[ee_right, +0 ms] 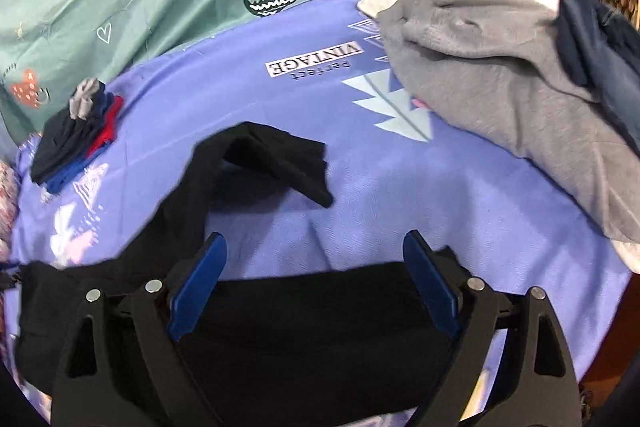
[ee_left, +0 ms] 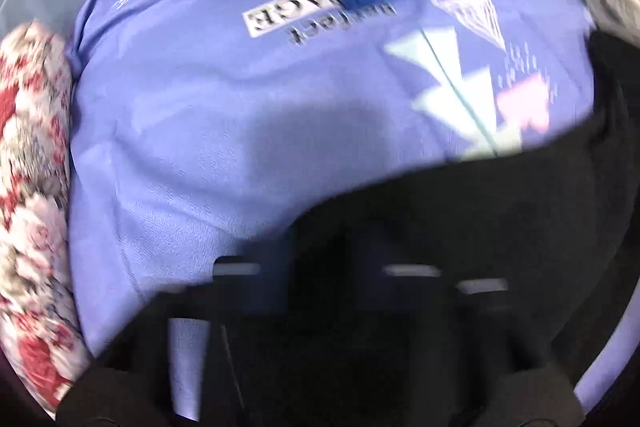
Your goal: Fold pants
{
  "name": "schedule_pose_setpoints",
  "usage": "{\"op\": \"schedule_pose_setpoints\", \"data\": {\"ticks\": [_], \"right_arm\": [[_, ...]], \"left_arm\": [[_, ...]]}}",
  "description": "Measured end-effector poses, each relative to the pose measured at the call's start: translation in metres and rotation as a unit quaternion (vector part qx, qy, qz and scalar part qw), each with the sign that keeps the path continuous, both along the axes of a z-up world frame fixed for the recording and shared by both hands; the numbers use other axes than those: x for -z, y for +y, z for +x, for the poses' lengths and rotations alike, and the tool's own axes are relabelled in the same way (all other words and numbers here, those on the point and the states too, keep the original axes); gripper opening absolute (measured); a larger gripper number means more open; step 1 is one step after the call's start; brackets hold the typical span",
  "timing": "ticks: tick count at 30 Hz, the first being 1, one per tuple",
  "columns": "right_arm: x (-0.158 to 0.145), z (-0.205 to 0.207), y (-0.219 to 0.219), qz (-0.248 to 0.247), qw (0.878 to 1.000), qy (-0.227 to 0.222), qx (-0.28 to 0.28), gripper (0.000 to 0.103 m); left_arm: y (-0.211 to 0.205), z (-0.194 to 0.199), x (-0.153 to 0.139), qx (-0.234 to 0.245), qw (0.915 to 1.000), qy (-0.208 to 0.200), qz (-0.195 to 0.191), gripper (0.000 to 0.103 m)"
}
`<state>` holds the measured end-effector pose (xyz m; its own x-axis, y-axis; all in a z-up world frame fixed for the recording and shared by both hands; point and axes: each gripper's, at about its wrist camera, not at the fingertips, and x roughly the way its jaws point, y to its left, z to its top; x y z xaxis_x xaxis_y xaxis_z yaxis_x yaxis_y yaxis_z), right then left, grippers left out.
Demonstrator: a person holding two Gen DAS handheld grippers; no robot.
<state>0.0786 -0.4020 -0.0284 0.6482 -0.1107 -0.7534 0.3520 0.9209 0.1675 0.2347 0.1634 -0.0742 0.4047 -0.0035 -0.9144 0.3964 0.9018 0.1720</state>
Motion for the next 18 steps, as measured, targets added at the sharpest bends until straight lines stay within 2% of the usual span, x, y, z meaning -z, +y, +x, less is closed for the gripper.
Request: {"op": "schedule_pose_setpoints", "data": {"ticks": [3,5,7,9,11,12,13,14,15,16,18], "right_arm": [[0.002,0.021,-0.002,0.065,0.998,-0.003,-0.023,0.09],[0.006,0.038,-0.007,0.126,0.992,-0.004,-0.026,0.09],[0.017,0.059,-0.018,0.212,0.977,0.001,-0.02,0.09],[0.028,0.076,-0.024,0.27,0.963,0.005,-0.009,0.09],[0.032,0.09,-0.025,0.293,0.956,0.006,-0.008,0.083],[0.032,0.097,-0.024,0.29,0.957,0.006,-0.011,0.063],[0.033,0.103,-0.023,0.283,0.959,0.011,-0.011,0.037],[0.034,0.108,-0.024,0.28,0.96,0.019,-0.008,0.028],[0.036,0.113,-0.024,0.285,0.958,0.025,-0.002,0.014],[0.037,0.114,-0.023,0.286,0.958,0.027,0.0,0.01],[0.034,0.115,-0.019,0.275,0.961,0.024,-0.002,0.01]], "left_arm": [[-0.004,-0.01,0.003,0.026,0.9994,-0.01,0.022,0.004],[-0.003,-0.014,-0.002,0.028,0.9994,-0.014,0.015,0.003],[0.002,-0.018,-0.009,0.021,0.9995,-0.023,0.002,0.003],[0.004,-0.022,-0.013,0.02,0.9994,-0.029,0.0,0.003],[0.002,-0.027,-0.016,0.026,0.9991,-0.035,0.0,0.003],[0.001,-0.029,-0.016,0.028,0.999,-0.036,0.0,0.003],[0.0,-0.033,-0.015,0.03,0.9989,-0.035,0.0,0.007],[0.0,-0.031,-0.013,0.033,0.9989,-0.035,0.001,0.01],[-0.001,-0.029,-0.011,0.035,0.9987,-0.036,0.003,0.018],[-0.002,-0.029,-0.009,0.038,0.9986,-0.035,0.003,0.028],[-0.007,-0.025,-0.001,0.048,0.9982,-0.034,0.009,0.035]]}}
